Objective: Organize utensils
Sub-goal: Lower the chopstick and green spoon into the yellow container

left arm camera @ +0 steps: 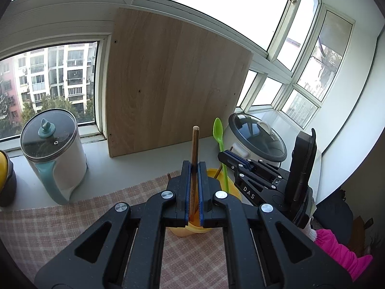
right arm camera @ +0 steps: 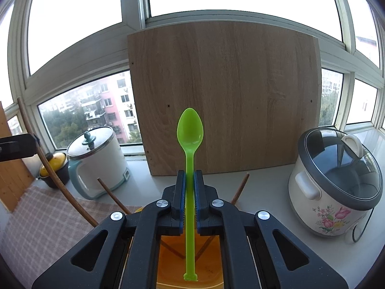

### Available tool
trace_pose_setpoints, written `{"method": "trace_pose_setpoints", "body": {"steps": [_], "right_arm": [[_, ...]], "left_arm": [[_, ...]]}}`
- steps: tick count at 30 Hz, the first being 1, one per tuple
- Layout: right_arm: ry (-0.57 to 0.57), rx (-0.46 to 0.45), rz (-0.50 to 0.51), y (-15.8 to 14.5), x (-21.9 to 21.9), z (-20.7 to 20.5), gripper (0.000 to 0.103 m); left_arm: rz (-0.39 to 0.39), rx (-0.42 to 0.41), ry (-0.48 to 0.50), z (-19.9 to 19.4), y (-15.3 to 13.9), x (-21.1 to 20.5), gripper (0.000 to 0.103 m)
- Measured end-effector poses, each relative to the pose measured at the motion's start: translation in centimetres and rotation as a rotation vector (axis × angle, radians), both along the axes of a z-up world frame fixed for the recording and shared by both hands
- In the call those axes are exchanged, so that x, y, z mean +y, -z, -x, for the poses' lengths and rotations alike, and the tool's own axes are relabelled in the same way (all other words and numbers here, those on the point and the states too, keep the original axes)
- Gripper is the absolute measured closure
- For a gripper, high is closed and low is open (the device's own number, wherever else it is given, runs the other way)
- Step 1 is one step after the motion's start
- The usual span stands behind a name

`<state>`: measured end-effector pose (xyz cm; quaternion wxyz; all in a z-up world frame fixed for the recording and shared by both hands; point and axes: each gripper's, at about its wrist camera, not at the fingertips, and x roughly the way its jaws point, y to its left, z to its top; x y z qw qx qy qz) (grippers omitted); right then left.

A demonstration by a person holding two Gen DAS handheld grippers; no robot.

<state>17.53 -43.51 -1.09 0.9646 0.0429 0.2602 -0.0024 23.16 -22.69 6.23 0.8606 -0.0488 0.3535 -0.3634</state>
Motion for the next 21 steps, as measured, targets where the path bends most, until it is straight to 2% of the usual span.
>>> {"method": "trace_pose_setpoints", "body": {"steps": [9, 21], "right_arm": [[0.014, 0.059, -0.02, 2.6, -0.9, -0.9, 0.098], [-0.003, 0.11, -0.047, 3.6, -0.8, 0.2, 0.098]], "left_arm": [[-0.033, 0.062, 0.018, -0.3, 3.0, -0.7, 0.1], [-0.06, 0.101, 0.04, 0.0, 5.5, -1.5, 0.1]]}}
